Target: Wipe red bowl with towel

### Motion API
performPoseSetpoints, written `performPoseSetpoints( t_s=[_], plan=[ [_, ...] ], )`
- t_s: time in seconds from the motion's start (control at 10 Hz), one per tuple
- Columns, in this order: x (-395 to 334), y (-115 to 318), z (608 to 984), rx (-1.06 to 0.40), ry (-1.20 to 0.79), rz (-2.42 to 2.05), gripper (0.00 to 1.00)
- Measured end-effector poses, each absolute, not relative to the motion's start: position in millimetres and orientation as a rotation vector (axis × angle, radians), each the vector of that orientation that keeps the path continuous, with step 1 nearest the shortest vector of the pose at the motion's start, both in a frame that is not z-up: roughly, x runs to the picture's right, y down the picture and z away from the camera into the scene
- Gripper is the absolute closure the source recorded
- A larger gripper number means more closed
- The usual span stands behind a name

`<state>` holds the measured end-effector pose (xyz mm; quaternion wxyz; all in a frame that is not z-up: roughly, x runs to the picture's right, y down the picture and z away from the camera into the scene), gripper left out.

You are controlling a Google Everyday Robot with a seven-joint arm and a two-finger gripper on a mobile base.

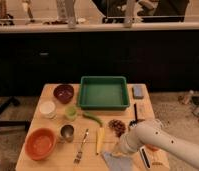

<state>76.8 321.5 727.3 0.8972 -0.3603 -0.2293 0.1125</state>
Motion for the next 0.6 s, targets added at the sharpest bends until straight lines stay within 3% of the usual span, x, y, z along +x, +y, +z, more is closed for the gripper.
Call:
performPoseSetpoints(
  t_s=[0.6],
  plan=[
    [20,322,698,-0.726,-0.518,0.095,1.00]
  ],
)
